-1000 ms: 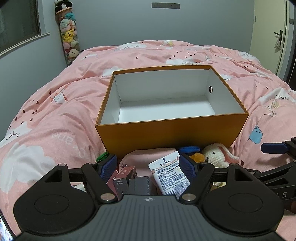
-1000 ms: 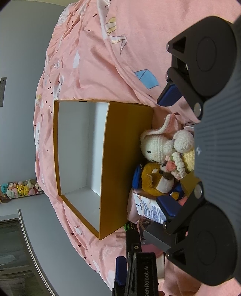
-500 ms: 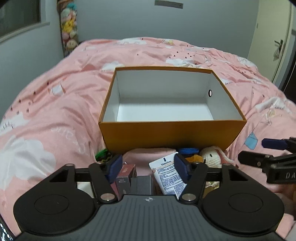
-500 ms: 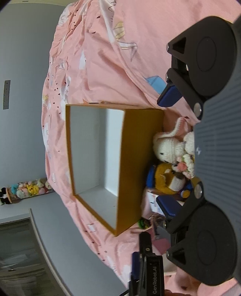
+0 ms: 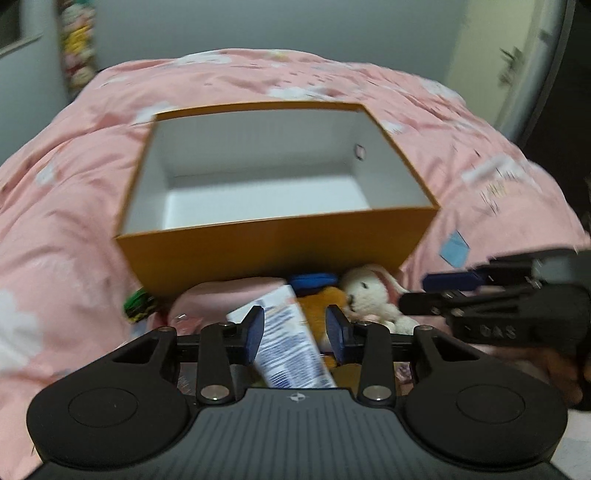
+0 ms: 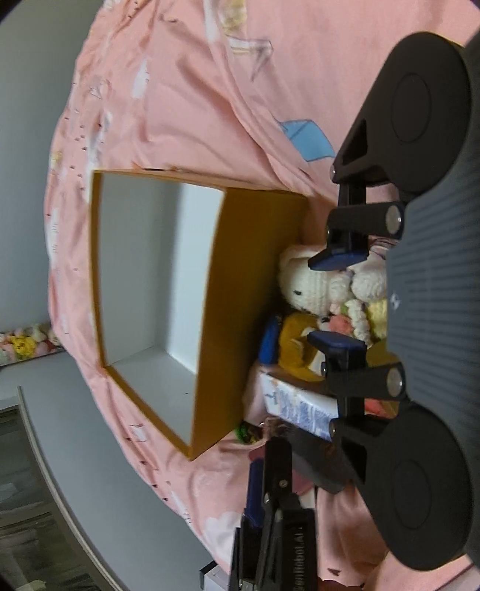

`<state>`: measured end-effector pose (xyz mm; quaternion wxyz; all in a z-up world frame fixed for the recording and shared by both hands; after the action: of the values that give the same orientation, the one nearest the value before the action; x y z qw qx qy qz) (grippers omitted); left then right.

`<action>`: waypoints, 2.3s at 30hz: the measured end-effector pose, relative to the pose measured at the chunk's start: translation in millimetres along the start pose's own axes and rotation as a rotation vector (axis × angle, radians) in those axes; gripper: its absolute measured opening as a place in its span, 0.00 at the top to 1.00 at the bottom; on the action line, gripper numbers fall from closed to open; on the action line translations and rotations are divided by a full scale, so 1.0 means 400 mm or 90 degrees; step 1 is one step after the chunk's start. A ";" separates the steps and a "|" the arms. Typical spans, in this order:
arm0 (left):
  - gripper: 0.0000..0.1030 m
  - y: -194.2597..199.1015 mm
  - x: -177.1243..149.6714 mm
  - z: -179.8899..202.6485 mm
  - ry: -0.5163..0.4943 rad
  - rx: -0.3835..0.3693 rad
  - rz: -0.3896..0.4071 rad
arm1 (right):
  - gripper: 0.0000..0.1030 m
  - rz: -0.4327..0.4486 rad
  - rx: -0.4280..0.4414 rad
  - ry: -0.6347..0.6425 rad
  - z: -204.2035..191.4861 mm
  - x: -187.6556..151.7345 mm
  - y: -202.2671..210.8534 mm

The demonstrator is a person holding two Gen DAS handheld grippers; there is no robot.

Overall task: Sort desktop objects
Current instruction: 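Grasp the red-panda plush with the left gripper while the right grasps the crocheted bunny, then carry both plushes into the shoebox and open both grippers to release them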

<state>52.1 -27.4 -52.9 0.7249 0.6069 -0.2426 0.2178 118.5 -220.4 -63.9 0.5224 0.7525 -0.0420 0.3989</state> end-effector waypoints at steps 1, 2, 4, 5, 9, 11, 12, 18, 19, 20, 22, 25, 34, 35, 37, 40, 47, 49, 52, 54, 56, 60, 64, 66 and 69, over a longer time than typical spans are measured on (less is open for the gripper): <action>0.57 -0.011 0.003 0.015 -0.021 -0.004 -0.003 | 0.62 -0.006 0.000 -0.005 0.010 0.001 -0.007; 0.54 -0.017 0.005 0.029 -0.038 -0.008 -0.004 | 0.62 -0.013 0.000 -0.010 0.020 0.003 -0.013; 0.50 -0.035 0.011 0.056 -0.081 -0.014 -0.004 | 0.60 -0.027 -0.001 -0.022 0.042 0.008 -0.026; 0.49 -0.041 0.013 0.066 -0.095 -0.014 -0.004 | 0.59 -0.030 0.000 -0.029 0.053 0.009 -0.031; 0.47 -0.086 0.014 0.097 -0.157 -0.010 -0.022 | 0.56 -0.041 0.024 -0.068 0.094 0.013 -0.050; 0.46 -0.108 0.013 0.101 -0.172 -0.006 -0.037 | 0.56 -0.042 0.033 -0.079 0.106 0.014 -0.060; 0.46 -0.121 0.012 0.103 -0.178 -0.003 -0.047 | 0.56 -0.042 0.036 -0.081 0.112 0.014 -0.066; 0.45 -0.170 0.004 0.124 -0.218 0.017 -0.090 | 0.49 -0.054 0.076 -0.087 0.114 0.011 -0.104; 0.45 -0.178 0.001 0.127 -0.226 0.023 -0.098 | 0.49 -0.056 0.083 -0.089 0.116 0.013 -0.111; 0.45 -0.183 0.001 0.128 -0.229 0.029 -0.104 | 0.49 -0.058 0.088 -0.093 0.118 0.015 -0.121; 0.45 -0.197 0.001 0.125 -0.233 0.046 -0.117 | 0.48 -0.065 0.102 -0.102 0.121 0.016 -0.141; 0.45 -0.205 0.002 0.119 -0.226 0.049 -0.128 | 0.44 -0.080 0.118 -0.116 0.122 0.013 -0.172; 0.42 -0.219 -0.009 0.117 -0.236 0.052 -0.141 | 0.50 -0.085 0.130 -0.133 0.116 -0.005 -0.207; 0.42 -0.220 -0.010 0.115 -0.235 0.051 -0.141 | 0.51 -0.079 0.126 -0.131 0.114 -0.005 -0.196; 0.39 -0.224 -0.011 0.113 -0.233 0.050 -0.142 | 0.52 -0.063 0.113 -0.123 0.111 -0.005 -0.168; 0.37 -0.238 -0.014 0.112 -0.229 0.054 -0.140 | 0.52 -0.041 0.092 -0.117 0.112 -0.009 -0.127; 0.45 -0.242 -0.019 0.098 -0.201 0.057 -0.123 | 0.52 -0.023 0.077 -0.145 0.123 -0.024 -0.102; 0.49 -0.225 -0.020 0.088 -0.182 0.054 -0.109 | 0.52 -0.016 0.073 -0.143 0.120 -0.020 -0.090; 0.52 -0.185 -0.022 0.072 -0.147 0.046 -0.075 | 0.52 0.002 0.065 -0.143 0.121 -0.018 -0.064; 0.53 -0.155 -0.022 0.054 -0.117 0.032 -0.056 | 0.52 0.016 0.057 -0.145 0.119 -0.018 -0.041; 0.54 -0.122 -0.020 0.041 -0.096 0.021 -0.039 | 0.53 0.033 0.054 -0.140 0.113 -0.013 -0.015; 0.55 -0.031 -0.009 0.003 -0.058 0.005 0.006 | 0.53 0.076 0.039 -0.118 0.091 0.014 0.045; 0.55 0.055 0.007 -0.007 -0.026 -0.010 0.062 | 0.53 0.118 0.029 -0.094 0.066 0.050 0.105; 0.55 0.100 0.029 -0.016 -0.019 -0.017 0.096 | 0.53 0.138 0.027 -0.081 0.054 0.071 0.134; 0.55 0.131 0.078 0.014 -0.016 -0.025 0.142 | 0.53 0.165 0.029 -0.062 0.035 0.112 0.165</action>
<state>44.4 -23.4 7.8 0.7048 0.5647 -0.3218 0.2843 124.7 -245.7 12.8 0.4465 0.7711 -0.1550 0.4267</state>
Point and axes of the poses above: each gripper's, at about its wrist camera, not at the fingertips, and y roughly against the way its jaws point, z to its right, x to its top, the point moved 4 cm from there along -y, roughly the way its jaws point, and after that the axes turned 4 degrees about y, right-handed, at the moved point
